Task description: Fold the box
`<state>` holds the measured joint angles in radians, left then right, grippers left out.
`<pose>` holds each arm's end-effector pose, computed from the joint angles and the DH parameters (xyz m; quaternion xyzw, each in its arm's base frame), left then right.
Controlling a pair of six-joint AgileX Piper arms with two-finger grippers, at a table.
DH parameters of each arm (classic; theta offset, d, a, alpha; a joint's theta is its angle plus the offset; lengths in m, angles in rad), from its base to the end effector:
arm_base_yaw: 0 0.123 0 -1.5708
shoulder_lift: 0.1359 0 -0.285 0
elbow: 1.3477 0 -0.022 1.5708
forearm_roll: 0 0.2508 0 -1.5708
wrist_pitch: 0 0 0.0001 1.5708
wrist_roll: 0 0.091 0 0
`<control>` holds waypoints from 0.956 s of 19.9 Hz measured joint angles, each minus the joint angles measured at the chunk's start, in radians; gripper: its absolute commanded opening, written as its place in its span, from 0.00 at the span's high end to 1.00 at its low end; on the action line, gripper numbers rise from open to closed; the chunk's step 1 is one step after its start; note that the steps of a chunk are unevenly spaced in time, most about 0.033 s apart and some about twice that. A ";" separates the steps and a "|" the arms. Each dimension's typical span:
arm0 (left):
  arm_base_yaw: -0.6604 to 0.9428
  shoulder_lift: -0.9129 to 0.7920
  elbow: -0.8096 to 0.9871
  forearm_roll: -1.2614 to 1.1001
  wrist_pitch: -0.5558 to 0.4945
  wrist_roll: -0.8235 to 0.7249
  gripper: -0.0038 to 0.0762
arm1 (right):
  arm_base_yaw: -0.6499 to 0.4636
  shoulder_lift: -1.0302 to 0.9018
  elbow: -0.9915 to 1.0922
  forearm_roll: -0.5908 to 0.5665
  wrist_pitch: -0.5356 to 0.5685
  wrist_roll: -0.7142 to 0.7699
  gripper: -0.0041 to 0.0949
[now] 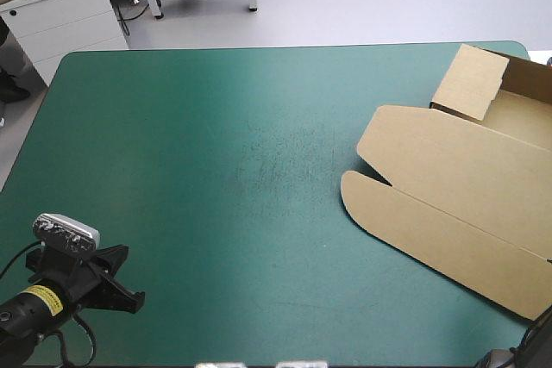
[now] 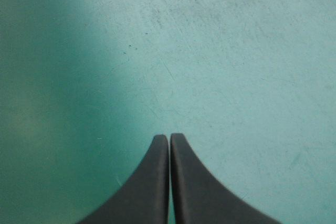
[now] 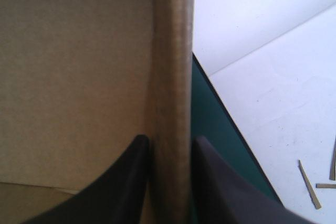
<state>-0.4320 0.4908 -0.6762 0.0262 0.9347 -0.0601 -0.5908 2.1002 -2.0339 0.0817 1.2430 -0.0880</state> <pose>0.0703 -0.0303 0.3229 0.1684 0.8825 -0.0944 0.4288 0.3836 -0.2488 0.2892 0.2508 0.9515 -0.0196 0.1769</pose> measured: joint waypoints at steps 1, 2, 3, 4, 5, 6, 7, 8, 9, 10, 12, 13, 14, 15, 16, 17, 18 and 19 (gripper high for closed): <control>0.000 0.000 0.000 -0.001 0.000 0.000 0.96 | -0.003 0.000 0.000 0.007 -0.001 -0.004 0.19; 0.000 0.000 0.000 -0.001 0.000 0.000 0.96 | -0.004 0.000 0.000 0.008 -0.001 -0.005 0.04; 0.000 0.000 0.000 -0.001 0.000 0.000 0.96 | -0.004 0.000 0.000 0.010 -0.002 -0.008 0.01; 0.000 0.000 0.000 -0.001 0.000 0.000 0.96 | -0.004 0.000 0.000 0.005 -0.002 -0.008 0.02; 0.000 0.000 0.000 -0.001 0.000 0.000 0.96 | -0.004 0.000 0.000 -0.011 -0.003 -0.009 0.03; 0.000 0.000 0.000 -0.001 0.000 0.000 0.96 | -0.004 0.000 0.000 -0.017 -0.003 -0.010 0.04; 0.000 0.000 0.000 -0.001 0.000 0.000 0.96 | -0.004 -0.005 0.000 -0.021 -0.003 -0.011 0.05; 0.000 0.000 0.000 -0.001 0.000 0.000 0.96 | -0.004 -0.011 0.000 -0.020 -0.003 -0.011 0.08; 0.000 0.000 0.000 -0.002 0.000 0.000 0.96 | -0.004 -0.032 0.000 -0.015 -0.003 -0.016 0.13; 0.000 0.000 0.000 -0.003 0.000 0.000 0.96 | -0.004 -0.063 0.000 -0.009 -0.003 -0.035 0.21; 0.000 0.000 0.000 -0.004 0.000 0.000 0.96 | 0.013 -0.137 0.000 -0.008 -0.002 -0.050 0.53; 0.000 0.000 0.000 -0.003 0.000 0.000 0.96 | 0.029 -0.179 0.000 -0.009 -0.002 -0.052 0.79; 0.000 0.000 0.000 -0.002 0.000 0.000 0.96 | 0.052 -0.230 0.006 -0.009 -0.001 -0.053 0.98; 0.000 0.000 0.000 -0.001 0.000 0.000 0.96 | 0.081 -0.270 0.022 -0.008 -0.001 -0.053 0.95; 0.000 0.000 0.000 0.000 0.000 0.000 0.96 | 0.119 -0.325 0.051 -0.007 0.000 -0.053 0.96; 0.000 0.000 0.000 0.000 -0.003 0.000 0.96 | 0.152 -0.364 0.079 -0.007 0.003 -0.053 0.96; 0.000 0.000 0.000 0.001 -0.004 0.000 0.96 | 0.199 -0.415 0.123 -0.006 0.003 -0.053 0.96; 0.000 0.000 0.000 0.001 -0.004 0.000 0.96 | 0.230 -0.447 0.156 -0.006 0.003 -0.053 0.96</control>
<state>-0.4320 0.4908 -0.6762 0.0267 0.9310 -0.0601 -0.3606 1.6533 -1.8778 0.0756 1.2455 -0.1414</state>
